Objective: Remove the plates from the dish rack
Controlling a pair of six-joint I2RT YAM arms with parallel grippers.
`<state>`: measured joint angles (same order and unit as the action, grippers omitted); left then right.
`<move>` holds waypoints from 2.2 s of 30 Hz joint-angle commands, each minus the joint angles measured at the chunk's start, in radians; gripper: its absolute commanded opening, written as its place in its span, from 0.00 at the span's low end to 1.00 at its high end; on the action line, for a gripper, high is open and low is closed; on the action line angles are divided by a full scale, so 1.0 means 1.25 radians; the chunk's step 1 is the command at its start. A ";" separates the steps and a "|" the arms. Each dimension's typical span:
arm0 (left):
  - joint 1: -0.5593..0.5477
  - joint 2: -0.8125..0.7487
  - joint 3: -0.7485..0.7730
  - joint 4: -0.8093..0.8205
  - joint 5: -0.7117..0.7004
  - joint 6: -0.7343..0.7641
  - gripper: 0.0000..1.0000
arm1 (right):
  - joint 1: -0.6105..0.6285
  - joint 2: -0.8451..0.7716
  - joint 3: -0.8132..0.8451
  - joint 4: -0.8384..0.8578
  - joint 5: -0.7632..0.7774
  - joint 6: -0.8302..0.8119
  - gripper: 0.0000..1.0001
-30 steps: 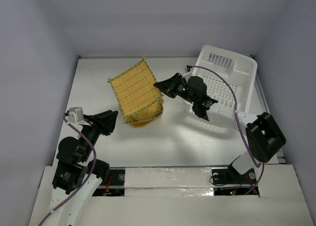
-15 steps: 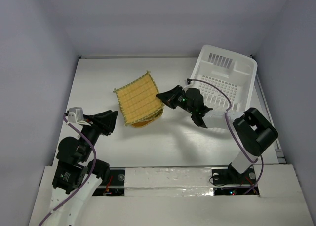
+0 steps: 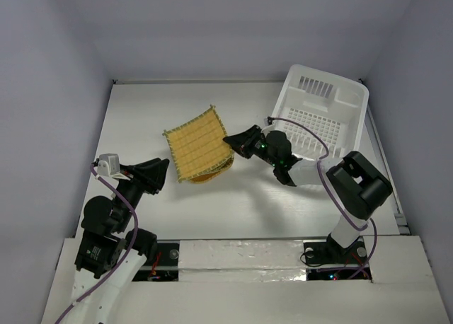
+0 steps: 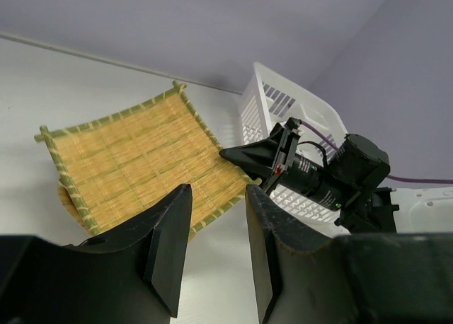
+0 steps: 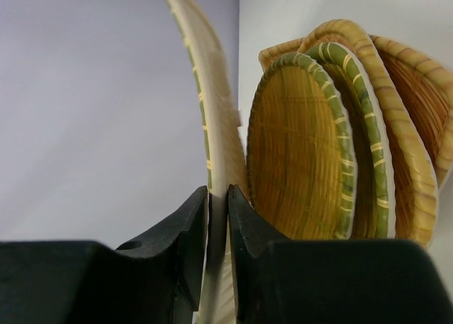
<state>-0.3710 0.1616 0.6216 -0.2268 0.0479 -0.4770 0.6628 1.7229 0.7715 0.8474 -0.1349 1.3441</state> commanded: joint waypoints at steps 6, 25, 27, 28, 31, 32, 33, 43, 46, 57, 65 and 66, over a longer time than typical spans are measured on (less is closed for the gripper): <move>0.002 0.006 0.011 0.029 -0.001 -0.002 0.33 | 0.008 -0.014 0.003 -0.037 0.066 -0.021 0.33; 0.002 0.006 0.010 0.029 -0.003 -0.002 0.33 | 0.050 -0.064 0.238 -0.546 0.265 -0.257 0.89; 0.002 0.005 0.010 0.029 -0.003 -0.002 0.33 | 0.073 -0.064 0.260 -0.574 0.302 -0.275 0.94; 0.002 0.005 0.010 0.029 -0.003 -0.002 0.33 | 0.074 -0.065 0.276 -0.594 0.313 -0.282 0.97; 0.002 0.005 0.011 0.028 0.000 -0.002 0.34 | 0.096 -0.079 0.305 -0.636 0.359 -0.303 1.00; 0.002 0.006 0.010 0.029 0.001 -0.002 0.34 | 0.105 -0.082 0.313 -0.647 0.372 -0.314 1.00; 0.002 0.005 0.010 0.029 0.000 -0.002 0.34 | 0.105 -0.089 0.320 -0.659 0.398 -0.318 1.00; 0.002 0.003 0.011 0.028 0.000 -0.002 0.46 | 0.158 -0.199 0.390 -0.775 0.504 -0.426 0.58; 0.002 0.006 0.017 0.027 0.003 0.005 0.57 | 0.166 -0.291 0.393 -0.832 0.548 -0.490 0.00; 0.002 0.002 0.132 -0.017 -0.082 0.023 0.76 | 0.166 -0.884 0.266 -0.993 0.835 -0.662 0.56; 0.002 -0.019 0.230 -0.108 -0.269 0.113 0.84 | 0.166 -1.110 0.140 -0.944 0.883 -0.686 0.99; 0.002 -0.026 0.228 -0.111 -0.273 0.123 0.84 | 0.166 -1.108 0.133 -0.945 0.886 -0.684 0.99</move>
<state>-0.3710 0.1444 0.8974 -0.3218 -0.1989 -0.3828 0.8688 0.3008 0.9871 -0.3153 0.9245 0.5186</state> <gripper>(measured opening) 0.833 0.988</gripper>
